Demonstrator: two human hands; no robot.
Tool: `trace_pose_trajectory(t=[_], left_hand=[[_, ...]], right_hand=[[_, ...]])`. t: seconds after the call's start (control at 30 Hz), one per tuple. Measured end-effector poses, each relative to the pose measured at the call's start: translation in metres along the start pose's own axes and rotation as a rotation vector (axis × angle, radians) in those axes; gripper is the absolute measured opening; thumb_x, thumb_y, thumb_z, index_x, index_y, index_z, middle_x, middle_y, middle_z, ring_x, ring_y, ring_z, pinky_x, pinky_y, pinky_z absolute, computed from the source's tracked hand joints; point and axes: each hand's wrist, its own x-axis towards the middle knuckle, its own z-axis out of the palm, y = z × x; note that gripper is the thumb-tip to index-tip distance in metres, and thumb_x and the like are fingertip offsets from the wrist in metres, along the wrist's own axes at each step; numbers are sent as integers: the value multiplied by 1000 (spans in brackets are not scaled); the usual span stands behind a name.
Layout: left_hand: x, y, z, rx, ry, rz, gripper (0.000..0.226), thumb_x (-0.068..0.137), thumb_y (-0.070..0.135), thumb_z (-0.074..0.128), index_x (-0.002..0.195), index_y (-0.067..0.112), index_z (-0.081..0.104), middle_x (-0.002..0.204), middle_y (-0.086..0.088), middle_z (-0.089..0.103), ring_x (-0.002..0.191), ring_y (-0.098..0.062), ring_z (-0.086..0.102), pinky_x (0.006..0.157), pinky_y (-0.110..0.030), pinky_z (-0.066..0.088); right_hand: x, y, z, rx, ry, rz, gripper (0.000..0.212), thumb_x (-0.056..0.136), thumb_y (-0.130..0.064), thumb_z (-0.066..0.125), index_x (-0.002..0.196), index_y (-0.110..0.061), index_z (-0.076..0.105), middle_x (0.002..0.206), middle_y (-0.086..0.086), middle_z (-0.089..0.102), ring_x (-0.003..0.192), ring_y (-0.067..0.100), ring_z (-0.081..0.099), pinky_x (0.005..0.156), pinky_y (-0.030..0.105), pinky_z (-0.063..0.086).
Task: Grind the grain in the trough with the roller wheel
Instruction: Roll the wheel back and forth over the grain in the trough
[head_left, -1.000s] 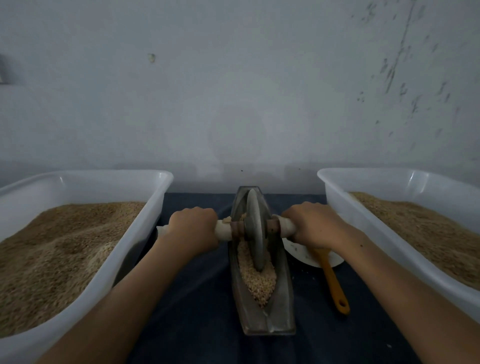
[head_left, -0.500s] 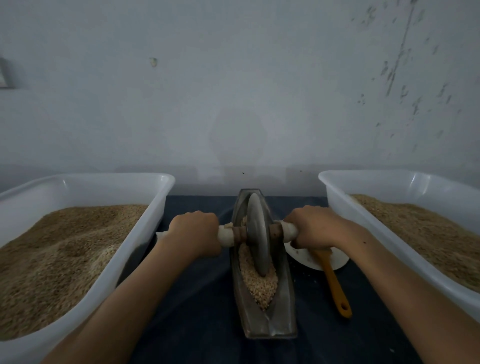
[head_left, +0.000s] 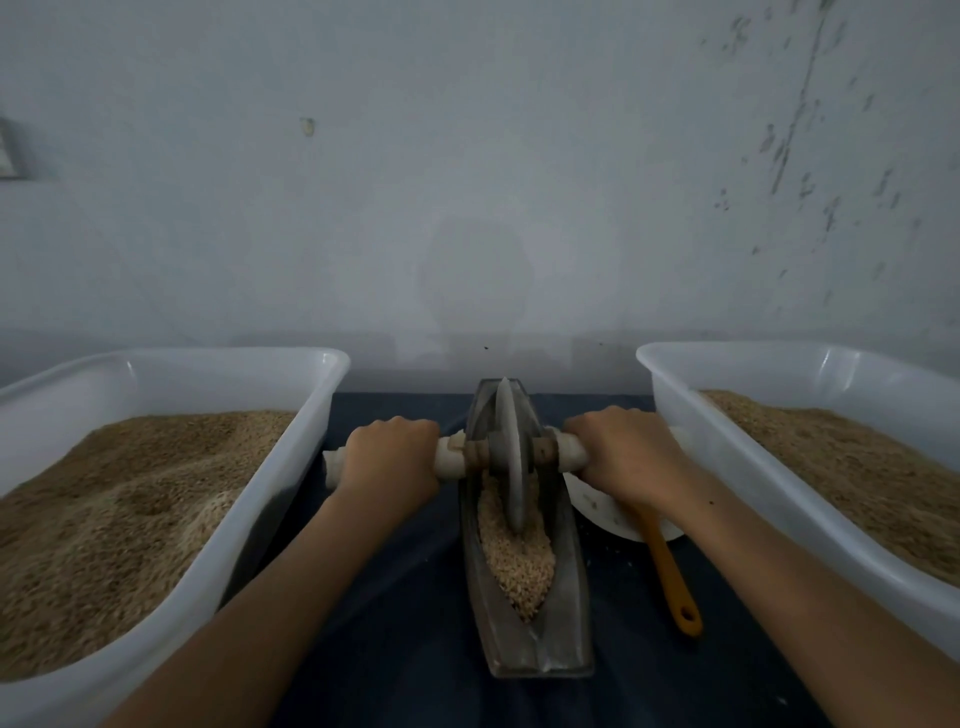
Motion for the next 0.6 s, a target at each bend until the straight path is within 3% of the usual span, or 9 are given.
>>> trace_pose_trajectory(t=[0.1,0.27,0.37,0.47,0.6], left_hand=[[2,-2,-3,14,-120,14,20,85,28,59,102,18,58,89,2,58,82,-17,57,70,-28,42],[3,-5,-8,-11,-272,29,33,78,32,68,107,18,58,81,4,51,77,-15,53,74,-29,47],[2,-4,-7,-2,-240,19,30,80,32,66,106,18,59,88,2,58,81,-16,57,74,-28,47],[1,0,-5,13,-134,1,20,85,29,60,102,19,58,95,1,62,87,-18,60,72,-29,43],[-1,3,-2,27,15,-21,14,89,27,54,102,21,55,100,1,62,92,-19,60,69,-29,37]], right_hand=[[0,-1,-9,14,-188,-1,3,86,-26,60,88,-25,58,90,-1,65,83,18,61,67,30,45],[-1,-3,-21,18,-363,14,28,83,-27,67,110,-21,63,91,-1,62,84,16,60,71,30,49],[0,-3,-18,29,-335,22,24,84,-27,66,107,-22,64,93,0,64,85,17,61,72,31,49],[0,-2,-10,30,-202,25,3,87,-26,61,88,-23,60,90,1,65,83,20,62,67,31,45],[-1,-1,2,52,-23,52,5,90,-25,54,85,-23,57,89,-1,64,83,21,62,73,36,50]])
